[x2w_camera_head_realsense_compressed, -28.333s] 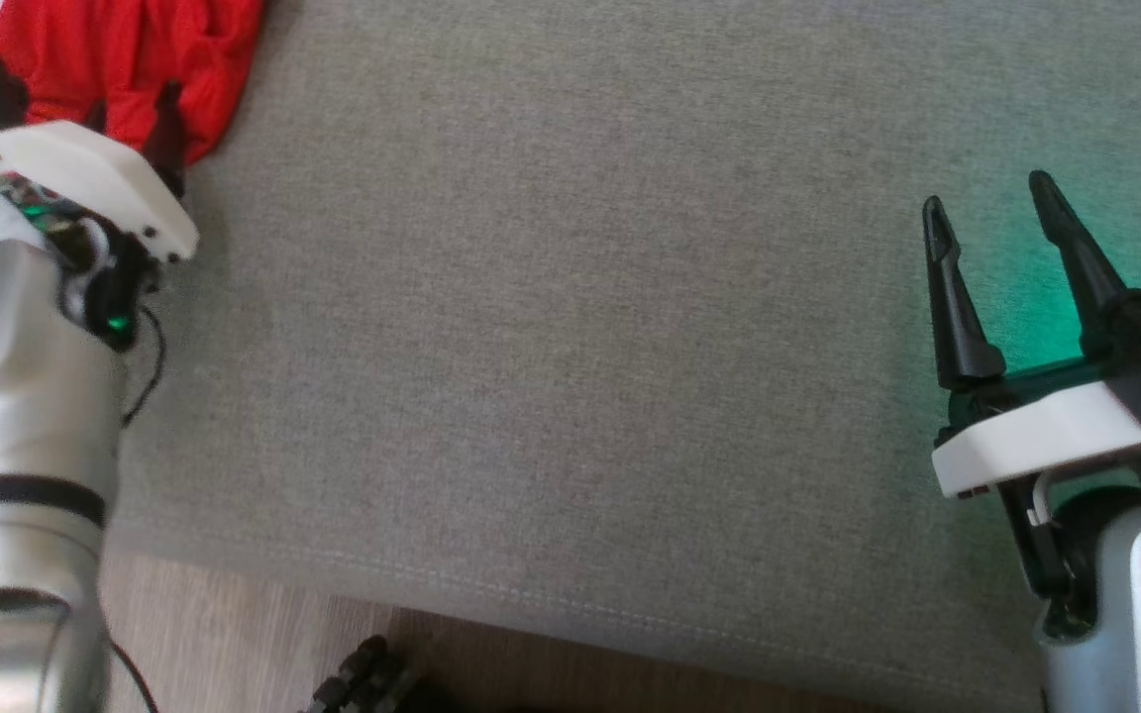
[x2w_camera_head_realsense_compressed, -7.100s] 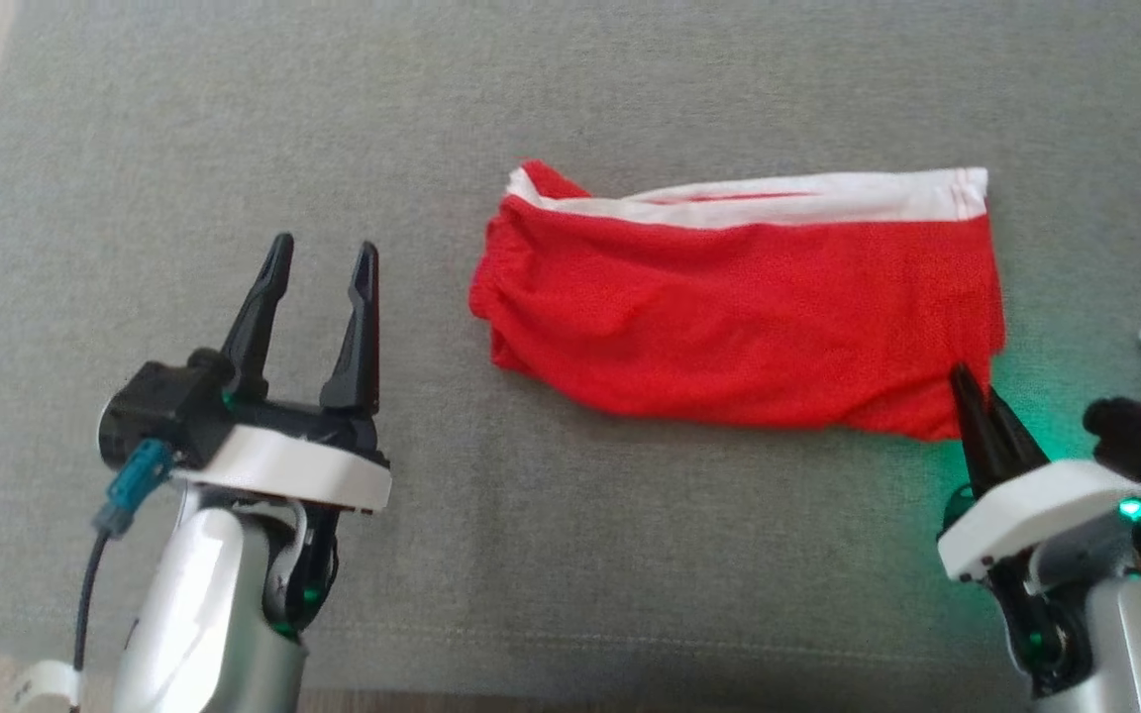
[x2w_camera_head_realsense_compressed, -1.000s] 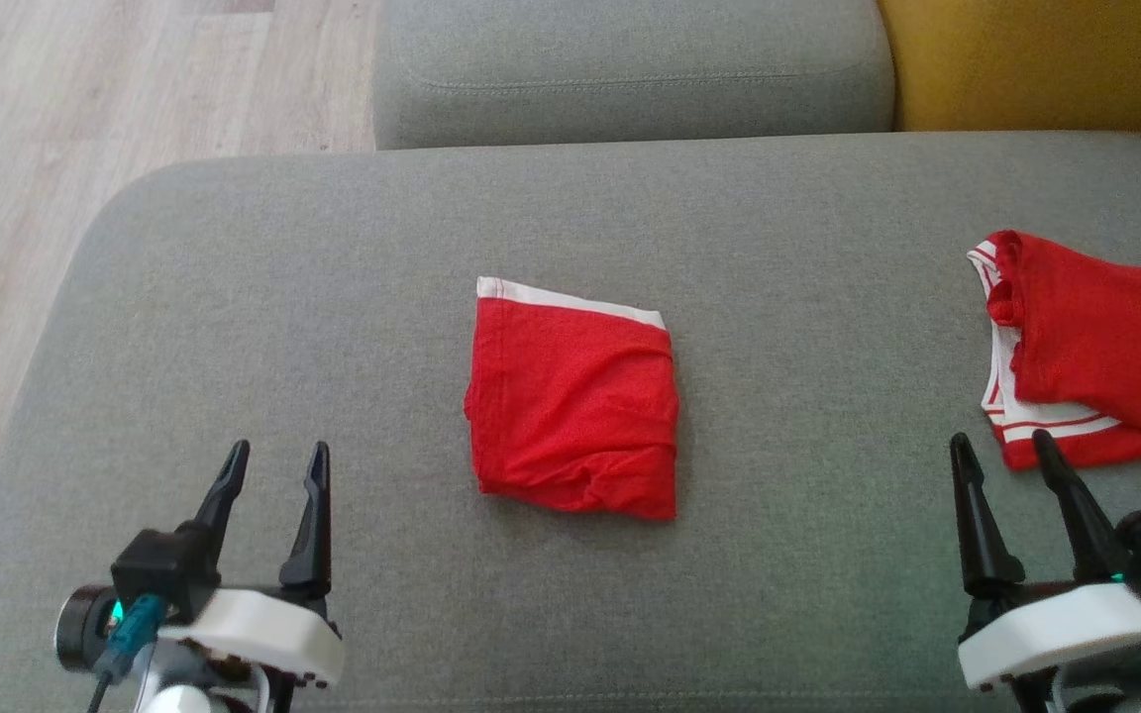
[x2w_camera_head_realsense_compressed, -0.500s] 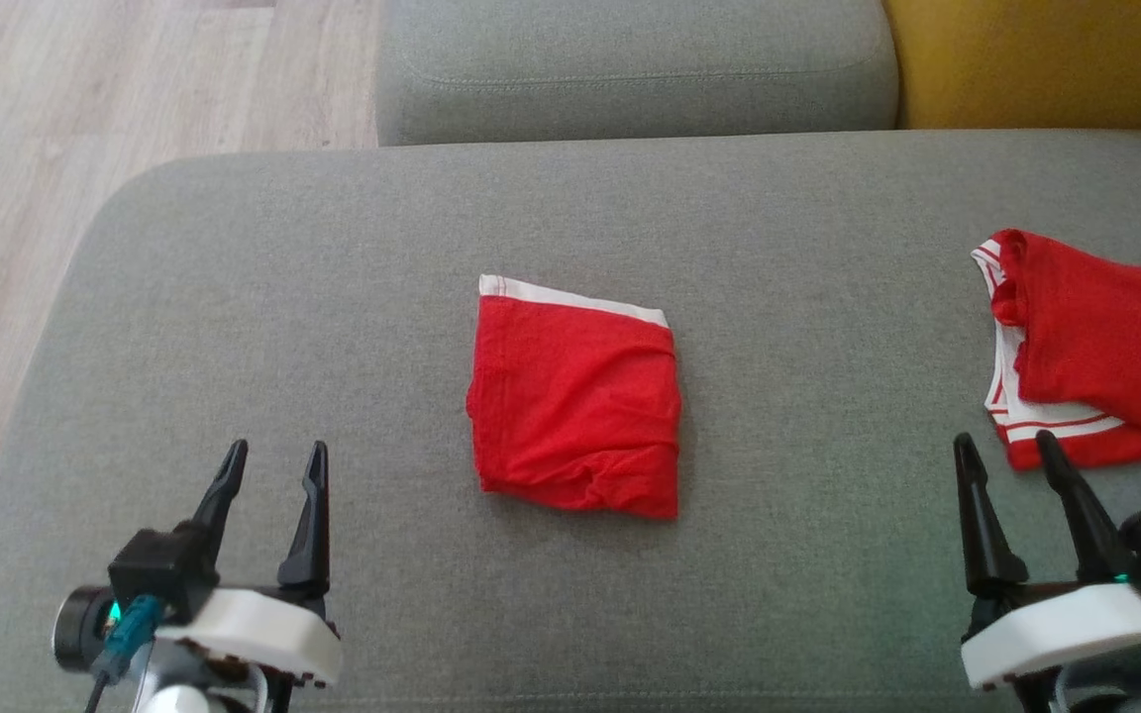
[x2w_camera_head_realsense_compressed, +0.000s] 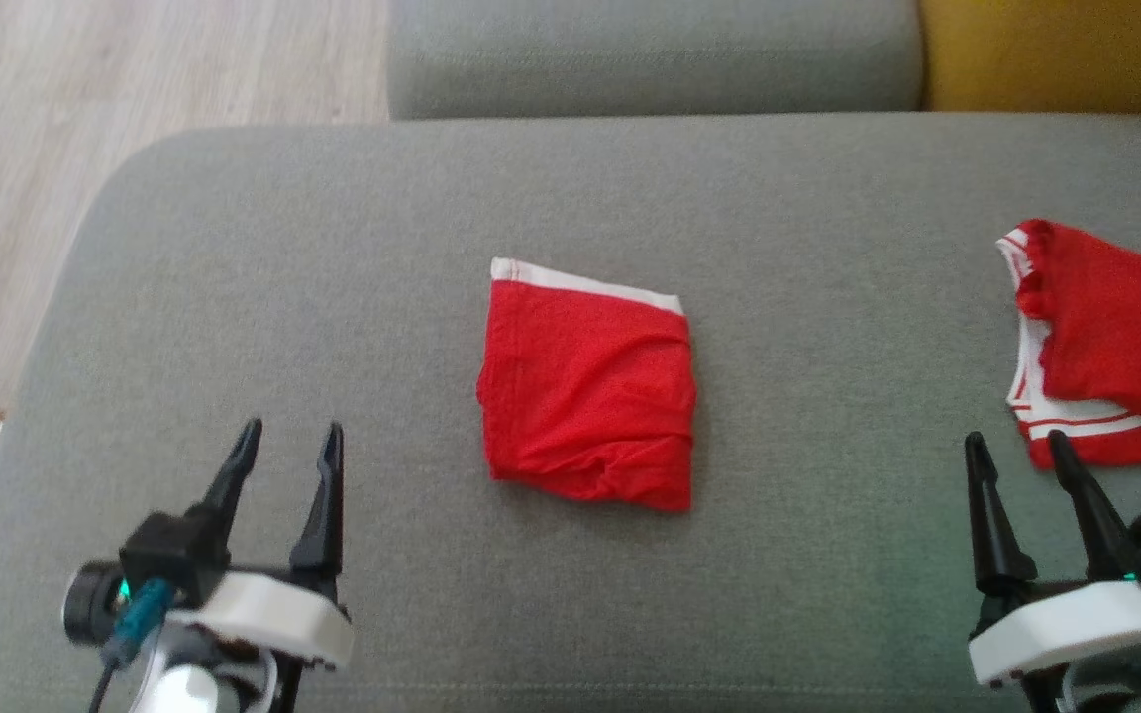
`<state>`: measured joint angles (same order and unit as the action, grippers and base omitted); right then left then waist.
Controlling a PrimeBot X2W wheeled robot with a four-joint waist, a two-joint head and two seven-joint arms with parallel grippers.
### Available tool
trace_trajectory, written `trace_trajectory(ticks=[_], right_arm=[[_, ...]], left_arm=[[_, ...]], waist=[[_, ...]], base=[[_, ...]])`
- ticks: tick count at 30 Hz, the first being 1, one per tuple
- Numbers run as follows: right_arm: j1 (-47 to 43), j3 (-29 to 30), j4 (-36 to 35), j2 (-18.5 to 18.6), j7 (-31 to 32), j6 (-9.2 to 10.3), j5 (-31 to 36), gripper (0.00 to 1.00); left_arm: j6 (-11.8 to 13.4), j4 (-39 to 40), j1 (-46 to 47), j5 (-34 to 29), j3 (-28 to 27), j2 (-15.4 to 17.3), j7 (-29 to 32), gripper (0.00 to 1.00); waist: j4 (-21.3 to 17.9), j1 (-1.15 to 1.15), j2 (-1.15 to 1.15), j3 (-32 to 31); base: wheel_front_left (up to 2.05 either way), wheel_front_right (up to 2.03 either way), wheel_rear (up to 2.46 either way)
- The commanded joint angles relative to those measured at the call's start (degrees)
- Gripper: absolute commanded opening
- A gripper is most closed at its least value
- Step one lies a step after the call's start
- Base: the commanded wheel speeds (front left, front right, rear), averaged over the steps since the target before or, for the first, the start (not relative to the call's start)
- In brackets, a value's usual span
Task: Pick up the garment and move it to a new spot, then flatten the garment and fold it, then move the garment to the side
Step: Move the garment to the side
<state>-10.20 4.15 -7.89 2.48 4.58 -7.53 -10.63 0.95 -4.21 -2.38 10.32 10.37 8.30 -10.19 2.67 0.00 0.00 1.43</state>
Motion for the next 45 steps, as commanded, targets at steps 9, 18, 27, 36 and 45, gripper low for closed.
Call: trace_trajectory(ticks=[9,18,27,36,45], right_arm=[[9.9,-5.3,4.8,0.4,1.4,0.04,1.2,1.00],[22.7,-11.2,24.9,0.4,0.3,0.04,-1.2,1.00],[28.2,-13.8,38.3,0.4,1.6,0.04,-5.3,0.24],[29.1,-17.1,37.5,0.4,3.4,0.04,-3.6,0.00],[26.4,-22.2,31.0,1.0,4.7,0.04,-0.3,0.00]], left_arm=[[-1.2,2.4,10.5,-0.4,0.1,-0.4,-2.8,1.00],[-2.0,0.5,16.7,-0.2,1.7,-2.8,-4.7,1.00],[-2.6,1.3,17.4,-0.7,1.2,-3.8,-4.8,1.00],[-2.9,1.8,16.3,-2.0,-0.1,-3.9,-4.8,1.00],[-3.3,3.9,15.1,-3.1,-1.3,-2.5,-4.8,1.00]], waist=[[6.3,0.00,0.00,7.6],[12.7,0.00,0.00,13.1],[13.8,0.00,0.00,13.8],[10.2,0.00,0.00,12.9],[-0.7,0.00,0.00,13.2]], base=[[0.00,0.00,0.00],[0.00,0.00,0.00],[0.00,0.00,0.00],[0.00,0.00,0.00],[0.00,0.00,0.00]])
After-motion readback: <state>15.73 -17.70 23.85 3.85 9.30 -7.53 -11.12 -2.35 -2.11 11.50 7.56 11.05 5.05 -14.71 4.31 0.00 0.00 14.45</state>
